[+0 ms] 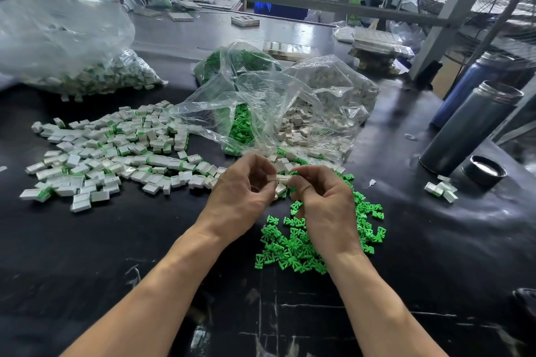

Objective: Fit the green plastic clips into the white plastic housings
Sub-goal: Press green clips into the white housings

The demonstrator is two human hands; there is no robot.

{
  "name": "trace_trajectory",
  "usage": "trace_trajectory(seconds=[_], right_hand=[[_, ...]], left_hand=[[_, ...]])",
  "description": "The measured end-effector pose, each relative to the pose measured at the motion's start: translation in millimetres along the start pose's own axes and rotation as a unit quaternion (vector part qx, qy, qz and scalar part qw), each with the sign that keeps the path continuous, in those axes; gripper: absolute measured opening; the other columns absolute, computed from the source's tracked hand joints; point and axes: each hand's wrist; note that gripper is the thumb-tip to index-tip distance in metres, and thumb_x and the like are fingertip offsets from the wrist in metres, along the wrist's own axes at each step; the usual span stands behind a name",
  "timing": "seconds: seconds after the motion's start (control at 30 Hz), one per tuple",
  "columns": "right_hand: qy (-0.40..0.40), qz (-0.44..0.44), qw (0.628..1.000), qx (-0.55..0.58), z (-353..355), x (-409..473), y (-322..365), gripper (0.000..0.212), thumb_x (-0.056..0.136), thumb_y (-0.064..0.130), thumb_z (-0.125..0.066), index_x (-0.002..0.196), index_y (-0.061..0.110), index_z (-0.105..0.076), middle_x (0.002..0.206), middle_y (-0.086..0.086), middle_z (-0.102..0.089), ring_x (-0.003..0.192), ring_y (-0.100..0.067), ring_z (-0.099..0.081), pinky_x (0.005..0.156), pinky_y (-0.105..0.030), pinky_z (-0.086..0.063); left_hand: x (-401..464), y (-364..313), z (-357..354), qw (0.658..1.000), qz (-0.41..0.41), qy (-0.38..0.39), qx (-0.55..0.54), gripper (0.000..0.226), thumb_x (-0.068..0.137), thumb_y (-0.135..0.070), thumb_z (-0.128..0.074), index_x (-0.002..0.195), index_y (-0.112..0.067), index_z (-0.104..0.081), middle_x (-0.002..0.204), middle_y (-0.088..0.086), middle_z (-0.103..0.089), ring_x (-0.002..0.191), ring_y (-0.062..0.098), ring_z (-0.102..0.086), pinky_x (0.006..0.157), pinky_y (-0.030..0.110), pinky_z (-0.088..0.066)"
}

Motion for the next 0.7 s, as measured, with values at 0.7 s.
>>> trace_trajectory(seconds=[0.7], right_hand=[[0.022, 0.052, 0.998, 0.01, -0.8, -2.6, 2.6, 0.021, 0.092, 0.006, -0.075, 0.093, 0.027, -0.075, 0.086, 0.006, -0.077, 0.075, -0.007, -0.068, 0.068, -0.024, -0.052]], left_hand=[[-4.6, -12.2, 2.5, 0.991, 0.024, 0.031, -0.13, 0.009, 0.094, -0.012, -0.072, 0.102, -0.016, -0.074, 0.077, -0.011, -0.071, 0.065, 0.0, -0.059, 0.066, 0.017, -0.049]])
Point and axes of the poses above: each hand's wrist, its own x-axis towards the middle knuckle, its own z-axis out of the back of the hand, y = z × x
